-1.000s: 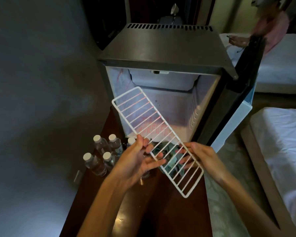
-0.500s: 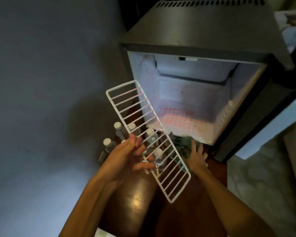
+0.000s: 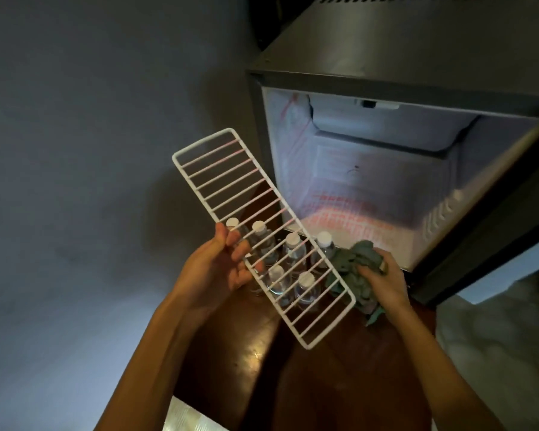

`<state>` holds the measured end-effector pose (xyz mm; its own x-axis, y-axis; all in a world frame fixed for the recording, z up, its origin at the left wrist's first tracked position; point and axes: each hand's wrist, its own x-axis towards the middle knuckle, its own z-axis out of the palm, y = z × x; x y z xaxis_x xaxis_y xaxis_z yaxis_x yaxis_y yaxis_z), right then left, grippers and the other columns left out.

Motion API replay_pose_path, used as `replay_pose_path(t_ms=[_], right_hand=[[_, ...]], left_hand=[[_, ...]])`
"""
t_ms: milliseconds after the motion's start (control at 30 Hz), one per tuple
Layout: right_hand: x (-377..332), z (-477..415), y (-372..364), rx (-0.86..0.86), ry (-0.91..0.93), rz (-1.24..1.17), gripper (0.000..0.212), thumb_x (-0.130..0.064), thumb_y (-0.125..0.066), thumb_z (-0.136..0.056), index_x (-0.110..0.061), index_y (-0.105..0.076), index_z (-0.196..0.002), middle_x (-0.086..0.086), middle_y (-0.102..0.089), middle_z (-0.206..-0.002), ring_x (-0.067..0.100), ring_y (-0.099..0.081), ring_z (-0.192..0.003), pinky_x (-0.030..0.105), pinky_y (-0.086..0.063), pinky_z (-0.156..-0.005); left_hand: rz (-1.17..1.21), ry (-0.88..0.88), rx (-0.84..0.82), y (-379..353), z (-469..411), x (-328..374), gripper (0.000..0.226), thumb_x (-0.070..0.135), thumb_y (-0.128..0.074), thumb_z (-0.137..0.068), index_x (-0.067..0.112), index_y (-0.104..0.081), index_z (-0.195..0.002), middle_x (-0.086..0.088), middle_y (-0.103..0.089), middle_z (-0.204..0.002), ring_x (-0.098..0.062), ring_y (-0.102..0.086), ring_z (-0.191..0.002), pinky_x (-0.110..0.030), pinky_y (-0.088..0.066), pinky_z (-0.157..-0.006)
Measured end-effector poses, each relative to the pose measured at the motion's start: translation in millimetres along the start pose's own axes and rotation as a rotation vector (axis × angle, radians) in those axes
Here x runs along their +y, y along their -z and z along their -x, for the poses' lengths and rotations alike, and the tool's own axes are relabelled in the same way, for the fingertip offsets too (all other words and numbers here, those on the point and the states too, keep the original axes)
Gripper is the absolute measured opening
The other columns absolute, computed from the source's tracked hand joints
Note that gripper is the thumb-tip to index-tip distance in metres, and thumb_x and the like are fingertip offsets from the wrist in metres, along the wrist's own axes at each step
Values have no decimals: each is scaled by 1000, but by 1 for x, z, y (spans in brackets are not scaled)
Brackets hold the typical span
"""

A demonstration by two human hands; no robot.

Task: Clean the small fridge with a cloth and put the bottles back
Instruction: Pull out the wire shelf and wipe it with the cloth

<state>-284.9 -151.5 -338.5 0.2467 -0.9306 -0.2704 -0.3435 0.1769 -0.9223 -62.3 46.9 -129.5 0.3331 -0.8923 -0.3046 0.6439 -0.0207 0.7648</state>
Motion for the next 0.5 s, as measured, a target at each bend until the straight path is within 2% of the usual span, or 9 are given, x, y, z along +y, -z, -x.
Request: replay_pose_path(t_ms=[67, 100, 200, 267, 400, 467, 500], right_hand=[[-38, 27, 11, -34, 82, -211, 44, -8, -72, -87, -18, -57, -127, 1, -69, -112, 9, -67, -100, 21, -53, -83], [-58, 40, 14, -58, 111, -293, 44, -5, -69, -88, -17, -57, -128, 1, -70, -114, 7, -67, -101, 21, -53, -85], [-105, 75, 16, -138, 136, -518, 43, -4, -63, -92, -14, -55, -132, 5, -69, -121, 19, -66, -111, 30, -54, -92], [-127, 95, 15, -138, 113, -625, 41, -8, -61, -93, -15, -55, -133, 10, -68, -123, 28, -64, -115, 39, -52, -96], [-160, 132, 19, -2, 145, -648, 41, -10, -64, -88, -28, -60, -125, 8, -70, -118, 32, -65, -112, 47, -52, -97], [-173, 146, 21, 19, 154, -639, 38, -10, -64, -90, -28, -60, -123, 10, -69, -119, 35, -65, -112, 53, -50, -99], [-180, 153, 22, -6, 136, -656, 39, -18, -69, -88, -26, -59, -125, 12, -68, -120, 36, -64, -113, 54, -49, -101]], left_hand=[[7, 35, -7, -2, -8, 0, 41, 44, -37, -93, 22, -54, -63, 3, -40, -63, -17, -48, -56, -21, -46, -49], [5, 49, -16, -3, -14, -2, 39, 45, -38, -92, 22, -53, -65, 3, -40, -63, -19, -49, -57, -20, -45, -47], [-6, 105, -23, -15, -32, -4, 33, 45, -41, -92, 20, -47, -72, 4, -42, -62, -21, -47, -65, -24, -51, -50], [-8, 138, -40, -23, -40, 0, 34, 43, -35, -99, 18, -42, -76, 5, -48, -60, -16, -56, -60, -26, -54, -52], [-61, 190, -86, -31, -49, 15, 39, 38, -26, -107, 15, -51, -88, 6, -63, -63, -12, -65, -56, -22, -53, -49], [-14, 216, -115, -29, -51, 20, 38, 39, -28, -107, 15, -53, -92, 5, -59, -66, -14, -65, -59, -26, -56, -54], [29, 244, -126, -26, -52, 22, 36, 40, -31, -106, 16, -52, -90, 4, -55, -68, -14, -63, -60, -28, -56, -56]])
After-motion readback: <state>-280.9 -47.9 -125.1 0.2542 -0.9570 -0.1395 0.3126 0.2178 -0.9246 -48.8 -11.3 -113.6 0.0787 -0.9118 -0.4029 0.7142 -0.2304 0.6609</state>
